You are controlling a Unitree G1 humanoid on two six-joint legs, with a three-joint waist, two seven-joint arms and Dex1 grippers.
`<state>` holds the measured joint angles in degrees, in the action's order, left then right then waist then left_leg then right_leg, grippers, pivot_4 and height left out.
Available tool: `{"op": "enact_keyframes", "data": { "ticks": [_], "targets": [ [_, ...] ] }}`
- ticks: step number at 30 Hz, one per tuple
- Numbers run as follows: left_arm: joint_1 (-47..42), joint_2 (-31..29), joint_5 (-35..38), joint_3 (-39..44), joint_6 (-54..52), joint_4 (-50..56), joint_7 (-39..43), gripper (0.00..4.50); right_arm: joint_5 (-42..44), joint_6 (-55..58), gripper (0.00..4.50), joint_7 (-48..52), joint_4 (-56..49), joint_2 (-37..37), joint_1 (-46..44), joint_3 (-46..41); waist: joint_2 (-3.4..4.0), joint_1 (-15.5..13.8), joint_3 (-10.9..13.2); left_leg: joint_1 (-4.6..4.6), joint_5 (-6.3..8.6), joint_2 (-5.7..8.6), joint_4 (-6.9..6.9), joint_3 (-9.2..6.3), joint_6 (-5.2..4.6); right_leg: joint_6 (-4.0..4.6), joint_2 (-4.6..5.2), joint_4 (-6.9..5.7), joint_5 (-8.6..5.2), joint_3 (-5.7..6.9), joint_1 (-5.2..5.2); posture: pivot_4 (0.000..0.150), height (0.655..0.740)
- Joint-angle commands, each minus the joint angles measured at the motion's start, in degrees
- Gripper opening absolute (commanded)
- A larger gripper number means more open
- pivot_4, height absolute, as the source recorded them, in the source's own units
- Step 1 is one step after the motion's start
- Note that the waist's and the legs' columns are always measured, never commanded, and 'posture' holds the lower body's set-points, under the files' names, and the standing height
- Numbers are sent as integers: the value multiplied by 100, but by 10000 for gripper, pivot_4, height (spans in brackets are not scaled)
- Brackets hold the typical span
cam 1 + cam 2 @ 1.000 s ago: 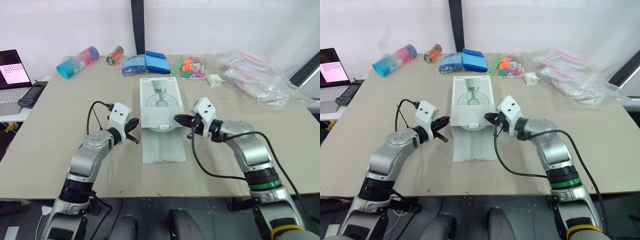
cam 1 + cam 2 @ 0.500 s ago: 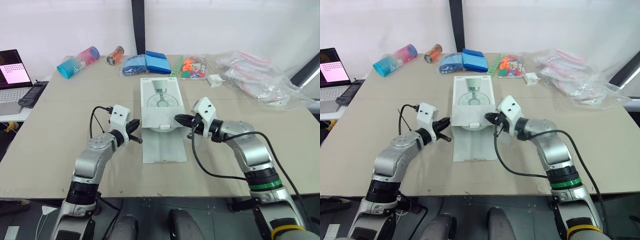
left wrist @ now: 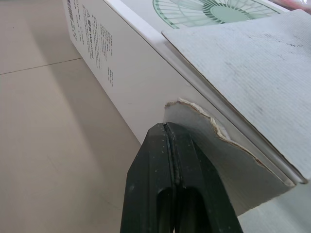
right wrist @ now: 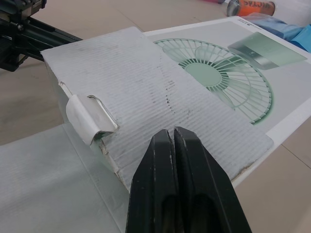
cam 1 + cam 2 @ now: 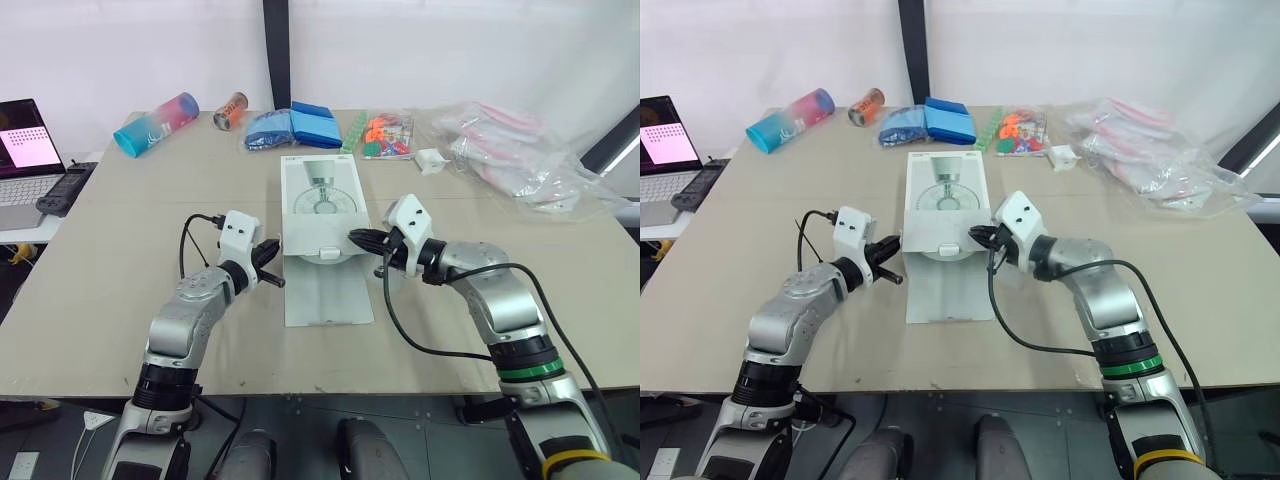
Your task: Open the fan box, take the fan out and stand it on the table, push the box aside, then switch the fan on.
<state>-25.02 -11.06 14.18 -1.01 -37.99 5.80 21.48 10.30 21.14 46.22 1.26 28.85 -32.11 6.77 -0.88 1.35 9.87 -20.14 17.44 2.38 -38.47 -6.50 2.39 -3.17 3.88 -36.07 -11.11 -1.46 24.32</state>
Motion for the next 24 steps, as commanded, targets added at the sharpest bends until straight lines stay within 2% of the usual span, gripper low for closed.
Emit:
{"op": "enact_keyframes", "data": {
  "ticks": [1, 11, 15, 17, 19, 24],
  "targets": [
    [-16, 34, 135, 42, 109, 281, 40, 0, 45, 101, 1185, -48, 45, -65, 20, -49, 0, 0, 0, 0, 0, 0, 0, 0, 0, 0, 0, 0, 0, 0, 0, 1500, 7400],
    [90, 39, 441, 193, 166, 574, 191, 0, 2, 65, 1185, -65, 45, -57, 55, -28, 0, 0, 0, 0, 0, 0, 0, 0, 0, 0, 0, 0, 0, 0, 0, 1500, 7400],
    [405, 15, 1158, 498, -49, 1126, 531, 0, 0, 64, 1185, -47, 46, -54, 58, -12, 0, 1, 0, -1, 0, -2, 1, 1, 0, 0, 0, 1, 0, 0, 1, 1500, 7400],
    [628, -80, 1780, 646, -536, 1586, 708, 0, 0, 66, 1185, -7, 53, -47, 57, 11, 0, 2, 0, -1, 0, -1, 1, 0, 1, 0, 0, 1, 0, 0, 1, 1500, 7400],
    [838, -224, 2352, 749, -931, 2046, 879, 0, -4, 63, 1185, 37, 77, -43, 50, 45, 0, 2, 0, -1, 0, -1, 0, 1, 0, 0, 0, 0, 0, -1, 0, 1500, 7400],
    [1111, -652, 3177, 745, -1560, 2731, 1009, 0, -3, 62, 1185, 119, 107, -46, 37, 107, 0, 5, 0, -1, 1, -1, 0, 0, -1, 0, 0, 0, 0, -1, -1, 1500, 7400]
  ]
}}
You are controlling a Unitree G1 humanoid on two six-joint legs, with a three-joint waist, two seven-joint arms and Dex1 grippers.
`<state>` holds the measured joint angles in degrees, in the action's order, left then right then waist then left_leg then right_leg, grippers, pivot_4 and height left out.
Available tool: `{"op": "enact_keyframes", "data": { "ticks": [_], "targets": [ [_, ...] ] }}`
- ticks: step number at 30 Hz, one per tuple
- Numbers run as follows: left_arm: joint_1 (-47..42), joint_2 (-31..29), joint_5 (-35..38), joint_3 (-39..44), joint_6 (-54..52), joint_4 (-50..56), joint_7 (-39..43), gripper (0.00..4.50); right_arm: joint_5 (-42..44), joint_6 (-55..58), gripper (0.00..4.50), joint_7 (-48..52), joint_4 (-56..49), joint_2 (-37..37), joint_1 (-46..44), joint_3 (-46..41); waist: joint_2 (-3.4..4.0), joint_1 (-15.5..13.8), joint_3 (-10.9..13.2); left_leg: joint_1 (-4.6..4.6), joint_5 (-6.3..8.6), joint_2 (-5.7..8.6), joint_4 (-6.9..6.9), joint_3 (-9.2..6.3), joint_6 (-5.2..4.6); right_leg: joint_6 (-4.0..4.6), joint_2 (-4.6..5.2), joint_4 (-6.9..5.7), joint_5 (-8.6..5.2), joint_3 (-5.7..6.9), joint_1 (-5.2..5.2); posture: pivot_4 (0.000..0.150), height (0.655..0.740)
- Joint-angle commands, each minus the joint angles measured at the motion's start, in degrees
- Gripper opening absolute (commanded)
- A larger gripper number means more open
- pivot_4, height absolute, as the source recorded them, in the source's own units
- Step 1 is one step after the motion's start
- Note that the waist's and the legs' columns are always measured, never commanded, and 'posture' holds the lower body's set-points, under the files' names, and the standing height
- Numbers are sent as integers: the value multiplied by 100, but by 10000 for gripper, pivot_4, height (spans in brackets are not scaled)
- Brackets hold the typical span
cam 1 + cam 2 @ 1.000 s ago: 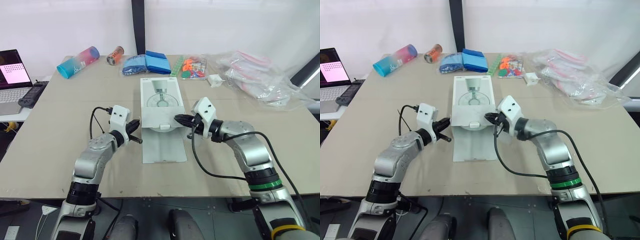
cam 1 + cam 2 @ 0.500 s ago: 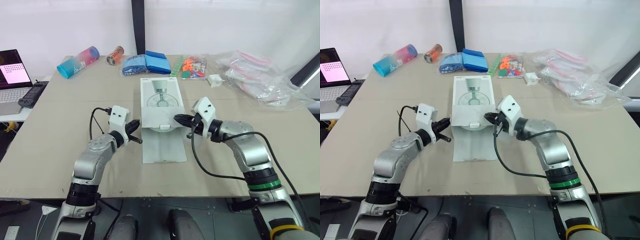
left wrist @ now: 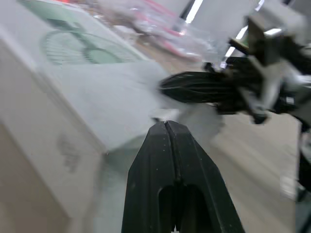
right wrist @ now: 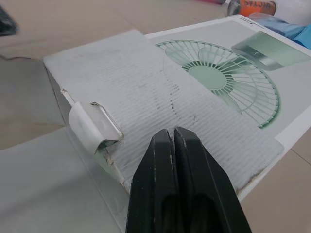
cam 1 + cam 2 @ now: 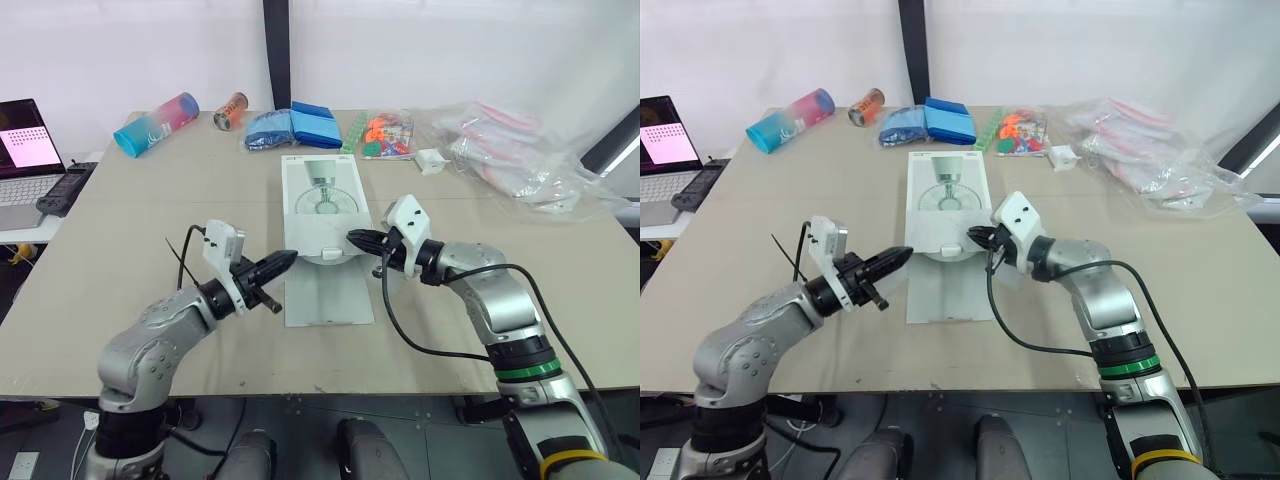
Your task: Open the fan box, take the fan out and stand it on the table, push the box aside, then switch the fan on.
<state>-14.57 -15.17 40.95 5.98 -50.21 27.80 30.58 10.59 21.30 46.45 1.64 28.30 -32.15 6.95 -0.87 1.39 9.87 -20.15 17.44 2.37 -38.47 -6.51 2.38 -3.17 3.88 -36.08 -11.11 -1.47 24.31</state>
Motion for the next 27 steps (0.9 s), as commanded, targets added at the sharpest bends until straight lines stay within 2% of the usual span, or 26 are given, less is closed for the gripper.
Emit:
{"op": "enact_keyframes", "data": {
  "ticks": [1, 3, 6, 11, 14, 18, 27],
  "targets": [
    [98, -347, 572, -14, -414, 619, 112, 0, -34, 44, 1185, 109, 84, 4, 28, 102, 0, 1, 0, 1, 0, -1, 0, 0, 0, 0, -1, 0, 0, 0, -1, 1500, 7400],
    [165, -469, 664, -201, -501, 776, 97, 0, -49, 30, 1185, 140, 109, -2, 7, 126, 0, 1, 0, 2, 0, 0, 0, 0, 0, 0, -2, 0, 0, 0, -2, 1500, 7400],
    [244, -316, 638, -456, -422, 827, -161, 0, -67, 19, 1185, 165, 134, -13, -16, 139, -1, -1, -1, 3, 0, 0, 0, 0, 0, 0, -2, 1, 0, -2, -4, 1500, 7400],
    [320, 200, -124, -1339, -127, 828, -941, 0, -78, 33, 1185, 196, 100, 11, 3, 159, -1, -4, -1, 5, 0, 0, 0, 1, 0, 1, -2, 2, 0, -5, -6, 1500, 7400],
    [143, -33, -933, -2023, 112, 814, -1112, 0, -78, 49, 1185, 237, 81, 35, 11, 168, -1, -4, -2, 6, 0, 0, 1, 2, 0, 1, -4, 2, 0, -7, -6, 1500, 7400],
    [-15, -375, -1597, -2229, 536, 723, -1112, 0, -96, 36, 1185, 275, 135, 39, -31, 176, -1, -2, -2, 8, 0, -1, 2, 5, 0, 1, -8, 2, -1, -11, -6, 1500, 7400],
    [-69, 63, -1166, -1887, 571, 531, -855, 0, -115, -51, 1185, 289, 299, -23, -158, 229, -1, -2, -2, 8, 0, -3, 1, 5, -1, 1, -10, 4, -1, -11, -6, 1500, 7400]
  ]
}}
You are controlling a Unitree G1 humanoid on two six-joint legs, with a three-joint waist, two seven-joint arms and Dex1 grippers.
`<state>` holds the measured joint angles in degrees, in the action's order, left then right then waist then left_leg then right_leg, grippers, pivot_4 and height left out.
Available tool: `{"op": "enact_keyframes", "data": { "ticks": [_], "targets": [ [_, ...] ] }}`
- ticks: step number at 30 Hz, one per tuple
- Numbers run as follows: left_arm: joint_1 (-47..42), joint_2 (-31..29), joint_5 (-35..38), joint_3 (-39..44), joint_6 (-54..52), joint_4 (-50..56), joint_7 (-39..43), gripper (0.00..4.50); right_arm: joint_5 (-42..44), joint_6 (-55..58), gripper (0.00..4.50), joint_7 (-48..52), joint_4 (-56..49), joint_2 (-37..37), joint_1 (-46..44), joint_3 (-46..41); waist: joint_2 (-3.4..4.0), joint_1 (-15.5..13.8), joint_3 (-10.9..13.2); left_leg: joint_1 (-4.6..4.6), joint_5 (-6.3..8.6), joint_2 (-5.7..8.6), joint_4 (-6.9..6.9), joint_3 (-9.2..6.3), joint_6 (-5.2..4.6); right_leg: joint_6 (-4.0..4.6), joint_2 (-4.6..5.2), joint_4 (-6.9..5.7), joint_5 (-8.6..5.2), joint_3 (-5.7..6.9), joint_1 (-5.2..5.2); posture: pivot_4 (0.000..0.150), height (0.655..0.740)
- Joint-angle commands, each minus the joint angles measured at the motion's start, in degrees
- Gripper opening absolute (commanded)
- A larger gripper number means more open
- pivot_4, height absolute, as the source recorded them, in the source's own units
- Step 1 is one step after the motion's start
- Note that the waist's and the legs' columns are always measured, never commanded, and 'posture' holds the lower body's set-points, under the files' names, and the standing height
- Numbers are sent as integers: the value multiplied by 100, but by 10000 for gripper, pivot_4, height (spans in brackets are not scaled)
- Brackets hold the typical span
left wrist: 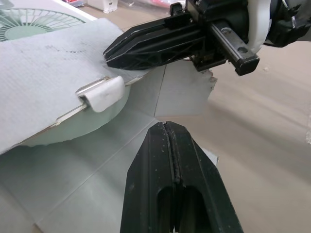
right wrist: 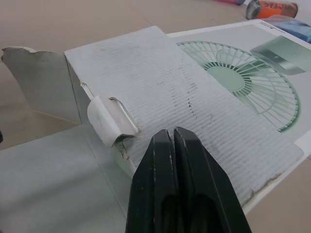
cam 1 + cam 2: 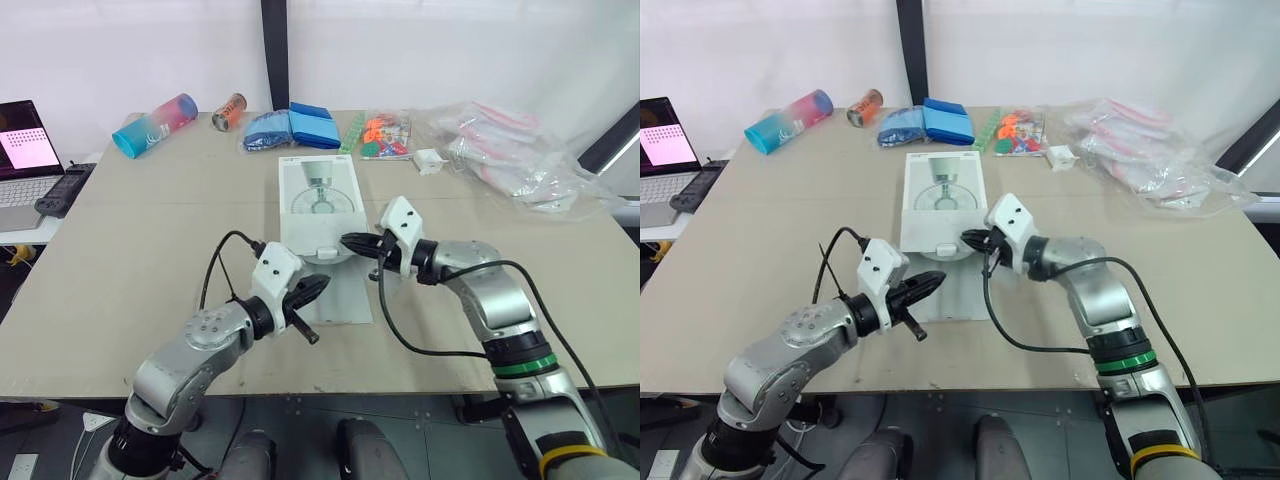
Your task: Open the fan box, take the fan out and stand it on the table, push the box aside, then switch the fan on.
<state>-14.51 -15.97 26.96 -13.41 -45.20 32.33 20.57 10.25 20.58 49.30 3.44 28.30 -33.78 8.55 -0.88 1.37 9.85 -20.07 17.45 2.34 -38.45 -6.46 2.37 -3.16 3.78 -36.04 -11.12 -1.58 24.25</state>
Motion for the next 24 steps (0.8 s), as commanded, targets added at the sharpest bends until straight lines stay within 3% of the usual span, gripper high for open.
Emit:
{"op": "enact_keyframes", "data": {
  "ticks": [1, 8, 20, 24],
  "targets": [
    [-39, 275, 368, 68, 15, 53, 149, 0, -83, 13, 1185, 4, 130, -33, 0, 76, 0, 0, 0, 0, 0, 0, 0, 1, 0, 0, 1, 0, 0, 0, 0, 1500, 7400],
    [310, 1375, 1329, 577, -595, -315, -432, 0, -85, 19, 1185, -5, 112, -65, 27, 93, 2, 3, -3, 4, 1, -2, -1, 4, -2, 0, -2, 0, 0, -5, -1, 1500, 7400],
    [1062, 2302, 2087, 860, -641, -463, -1128, 0, -106, 91, 1185, 145, 142, -58, 5, 164, 2, 2, -4, 6, 1, -3, 0, 5, -2, 0, -5, 1, 0, -7, -3, 1500, 7400],
    [1191, 2245, 2146, 604, -593, -308, -1229, 0, -114, 94, 1185, 253, 205, -27, -68, 198, 2, 1, -5, 8, 1, -3, -1, 8, -2, 0, -5, 2, -1, -8, -5, 1500, 7400]
  ]
}}
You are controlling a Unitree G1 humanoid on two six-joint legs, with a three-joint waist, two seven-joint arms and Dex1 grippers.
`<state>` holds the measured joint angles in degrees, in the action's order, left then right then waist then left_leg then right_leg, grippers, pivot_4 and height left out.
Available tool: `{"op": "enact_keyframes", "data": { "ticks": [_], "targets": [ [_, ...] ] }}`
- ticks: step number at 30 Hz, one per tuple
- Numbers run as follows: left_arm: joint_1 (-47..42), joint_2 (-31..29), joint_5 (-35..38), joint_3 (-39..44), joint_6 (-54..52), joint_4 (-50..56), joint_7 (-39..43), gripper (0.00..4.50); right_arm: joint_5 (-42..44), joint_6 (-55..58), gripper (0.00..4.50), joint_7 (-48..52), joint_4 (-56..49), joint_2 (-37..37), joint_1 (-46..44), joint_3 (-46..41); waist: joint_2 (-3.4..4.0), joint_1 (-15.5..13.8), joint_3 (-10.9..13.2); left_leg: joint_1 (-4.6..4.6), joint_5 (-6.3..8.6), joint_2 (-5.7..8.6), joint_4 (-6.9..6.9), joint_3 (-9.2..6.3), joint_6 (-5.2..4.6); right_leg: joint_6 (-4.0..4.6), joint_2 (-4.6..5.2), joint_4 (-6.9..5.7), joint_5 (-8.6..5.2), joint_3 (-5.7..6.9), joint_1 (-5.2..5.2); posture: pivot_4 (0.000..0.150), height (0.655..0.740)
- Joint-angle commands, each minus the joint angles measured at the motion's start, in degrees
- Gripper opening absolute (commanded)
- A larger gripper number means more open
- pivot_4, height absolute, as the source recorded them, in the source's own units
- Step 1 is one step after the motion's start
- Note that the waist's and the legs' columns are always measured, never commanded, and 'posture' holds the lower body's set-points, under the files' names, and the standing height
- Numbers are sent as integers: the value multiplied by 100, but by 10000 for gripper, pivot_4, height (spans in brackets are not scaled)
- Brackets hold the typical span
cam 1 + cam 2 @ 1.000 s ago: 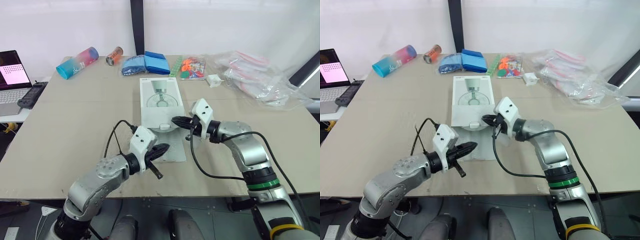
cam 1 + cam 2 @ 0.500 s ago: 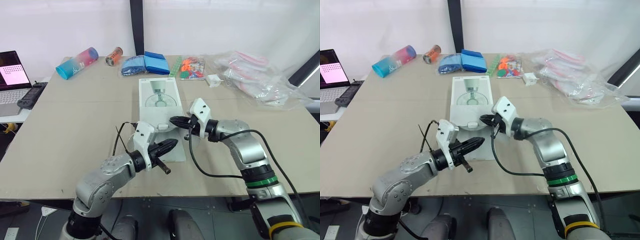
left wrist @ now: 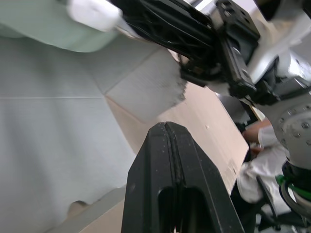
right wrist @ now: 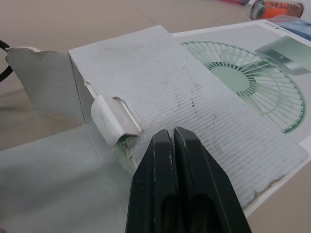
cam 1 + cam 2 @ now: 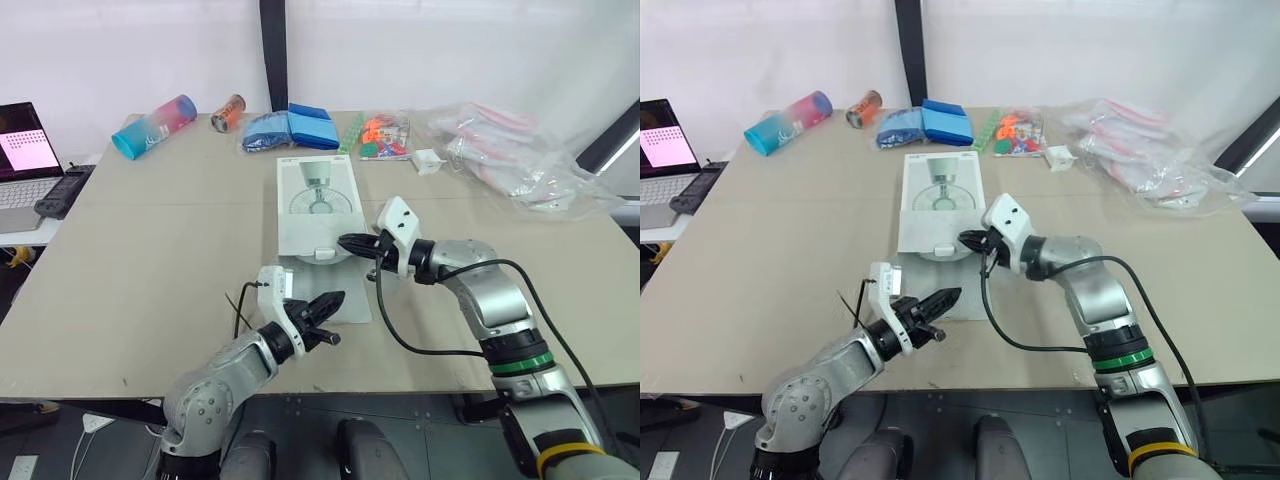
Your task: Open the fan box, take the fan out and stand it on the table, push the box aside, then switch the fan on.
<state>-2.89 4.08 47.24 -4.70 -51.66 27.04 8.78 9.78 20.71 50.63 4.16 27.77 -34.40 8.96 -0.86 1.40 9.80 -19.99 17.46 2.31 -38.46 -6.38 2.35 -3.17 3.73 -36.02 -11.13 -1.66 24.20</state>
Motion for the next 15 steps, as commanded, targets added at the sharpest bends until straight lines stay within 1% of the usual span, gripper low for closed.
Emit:
{"op": "enact_keyframes", "data": {
  "ticks": [1, 8, 15],
  "targets": [
    [61, 256, 116, -306, 68, 254, -117, 0, -70, 80, 1185, 147, 150, 34, -21, 157, 0, -3, 0, 0, 0, 0, 0, 0, 0, 0, 0, 0, 0, 0, 0, 1500, 7400],
    [224, 466, 592, -107, 181, 59, -516, 0, -130, 5, 1185, 269, 329, 22, -132, 196, 0, 1, 0, 3, 0, -2, 1, 1, 0, 2, -2, 0, -1, -1, -1, 1500, 7400],
    [-66, 938, 1275, 333, 478, -707, -1094, 0, -157, -45, 1185, 316, 408, -9, -226, 218, 1, 1, -4, 18, 1, -3, 1, 4, -1, 3, -3, 2, -2, -2, -14, 1500, 7400]
  ]
}}
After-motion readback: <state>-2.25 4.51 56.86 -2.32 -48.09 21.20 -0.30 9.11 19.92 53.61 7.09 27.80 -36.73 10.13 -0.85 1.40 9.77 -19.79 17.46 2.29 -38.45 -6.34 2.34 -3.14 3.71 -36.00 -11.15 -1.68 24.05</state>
